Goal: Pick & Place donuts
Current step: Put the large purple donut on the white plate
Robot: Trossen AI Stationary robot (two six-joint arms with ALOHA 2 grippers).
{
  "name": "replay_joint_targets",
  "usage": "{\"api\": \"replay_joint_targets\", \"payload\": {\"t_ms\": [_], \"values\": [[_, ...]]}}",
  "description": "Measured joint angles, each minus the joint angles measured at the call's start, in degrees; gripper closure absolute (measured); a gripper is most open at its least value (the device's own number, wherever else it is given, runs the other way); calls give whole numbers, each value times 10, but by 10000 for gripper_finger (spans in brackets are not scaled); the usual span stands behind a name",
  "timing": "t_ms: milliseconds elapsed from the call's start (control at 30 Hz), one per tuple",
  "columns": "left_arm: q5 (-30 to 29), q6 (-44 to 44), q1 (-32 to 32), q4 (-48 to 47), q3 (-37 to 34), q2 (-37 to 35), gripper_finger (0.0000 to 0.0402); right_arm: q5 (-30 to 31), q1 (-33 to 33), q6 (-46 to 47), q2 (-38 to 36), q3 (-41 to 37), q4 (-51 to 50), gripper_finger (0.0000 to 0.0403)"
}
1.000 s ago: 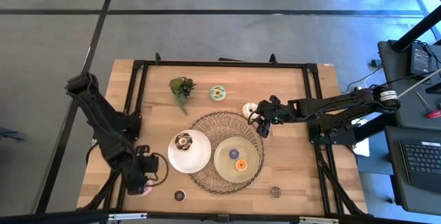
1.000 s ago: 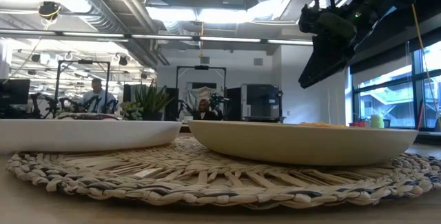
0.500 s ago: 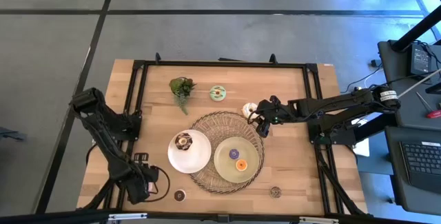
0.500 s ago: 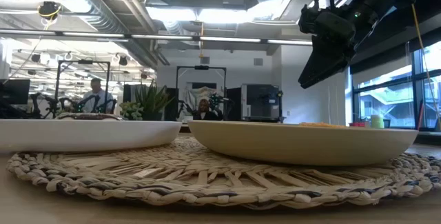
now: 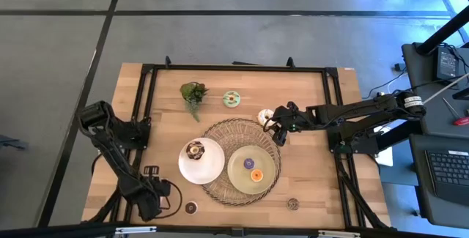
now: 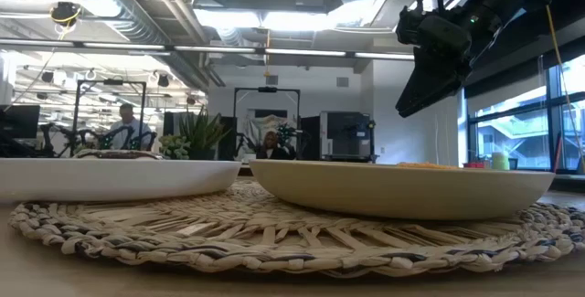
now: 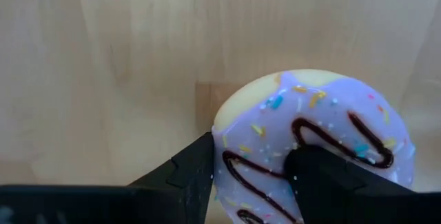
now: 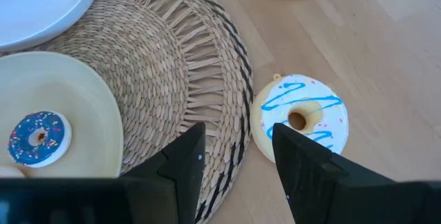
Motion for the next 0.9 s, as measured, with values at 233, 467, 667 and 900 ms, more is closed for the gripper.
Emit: {"api": "replay_joint_targets", "payload": {"t_ms": [233, 467, 667, 900], "values": [[0, 0, 0, 4, 0, 0, 238, 0, 0, 0, 0, 0, 0, 232], [5, -18, 1, 4, 0, -1, 271, 0, 0, 0, 0, 0, 0, 232], [37, -32, 13, 3, 0, -1, 324, 0, 0, 0, 0, 0, 0, 232], [89, -42, 44, -5, 0, -17, 378, 0, 0, -2, 0, 0, 0, 232]]}}
